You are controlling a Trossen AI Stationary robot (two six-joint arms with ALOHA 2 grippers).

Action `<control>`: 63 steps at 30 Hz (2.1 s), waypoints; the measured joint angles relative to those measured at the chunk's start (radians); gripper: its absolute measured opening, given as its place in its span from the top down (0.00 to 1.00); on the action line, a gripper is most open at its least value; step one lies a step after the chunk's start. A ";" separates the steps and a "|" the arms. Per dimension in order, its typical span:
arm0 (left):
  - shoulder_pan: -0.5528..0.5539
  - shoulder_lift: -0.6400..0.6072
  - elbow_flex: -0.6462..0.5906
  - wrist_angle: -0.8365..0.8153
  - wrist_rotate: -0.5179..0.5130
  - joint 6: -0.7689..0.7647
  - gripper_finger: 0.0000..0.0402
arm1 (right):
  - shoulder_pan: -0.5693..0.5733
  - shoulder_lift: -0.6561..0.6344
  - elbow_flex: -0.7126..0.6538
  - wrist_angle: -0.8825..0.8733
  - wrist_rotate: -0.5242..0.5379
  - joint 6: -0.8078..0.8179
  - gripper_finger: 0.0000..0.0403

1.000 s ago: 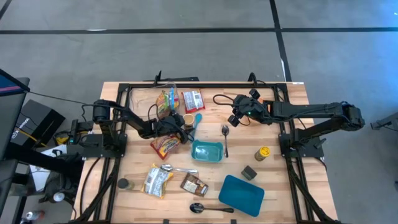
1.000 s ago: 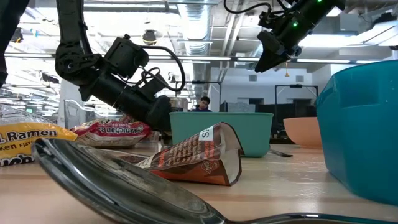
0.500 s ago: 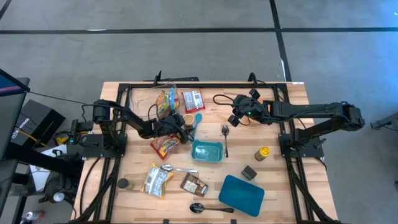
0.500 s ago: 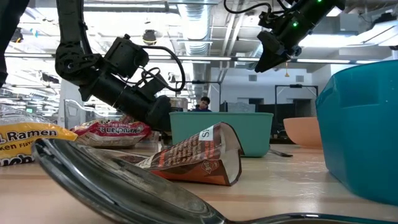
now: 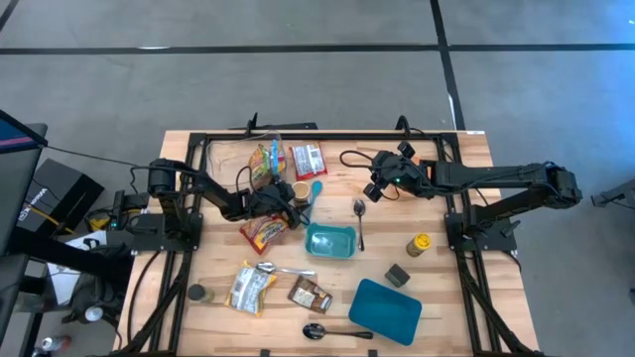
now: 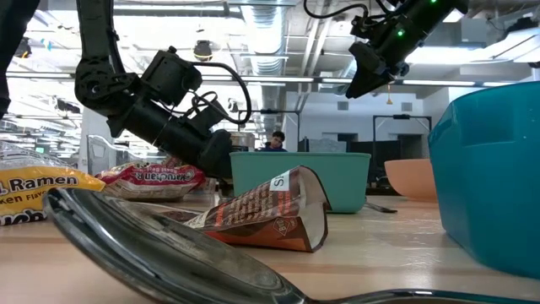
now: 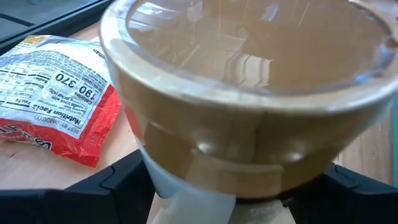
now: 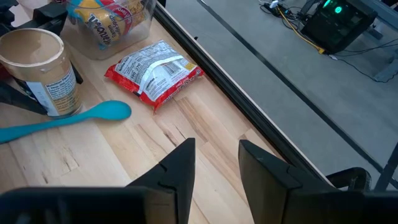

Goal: Pick & Place Food Item
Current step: Put the gold seasoning bottle into the blue bin

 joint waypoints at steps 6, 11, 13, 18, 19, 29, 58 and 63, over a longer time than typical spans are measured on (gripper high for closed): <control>0.000 0.000 0.000 0.000 0.000 0.000 0.30 | 0.000 0.000 0.000 0.000 0.000 0.000 0.71; 0.000 0.000 0.000 0.000 0.000 0.000 0.30 | 0.000 0.000 0.000 0.000 0.000 0.000 0.71; 0.000 0.000 0.000 0.000 0.000 0.000 0.31 | 0.000 0.000 0.000 0.000 0.000 0.000 0.71; 0.000 0.000 0.000 0.000 0.000 0.000 0.30 | 0.000 0.000 0.000 0.000 0.000 0.000 0.71; 0.000 0.000 0.000 0.000 0.000 0.000 0.30 | 0.000 0.000 0.000 0.000 0.000 0.000 0.71; 0.000 0.000 0.000 0.000 0.000 0.000 0.30 | 0.000 0.000 0.000 0.000 0.000 0.000 0.71; -0.002 -0.053 -0.002 -0.015 0.041 -0.032 0.31 | 0.000 0.000 0.000 0.000 0.000 0.000 0.71; -0.018 -0.126 -0.002 -0.055 0.055 -0.051 0.31 | 0.000 0.000 0.000 0.000 0.000 0.000 0.71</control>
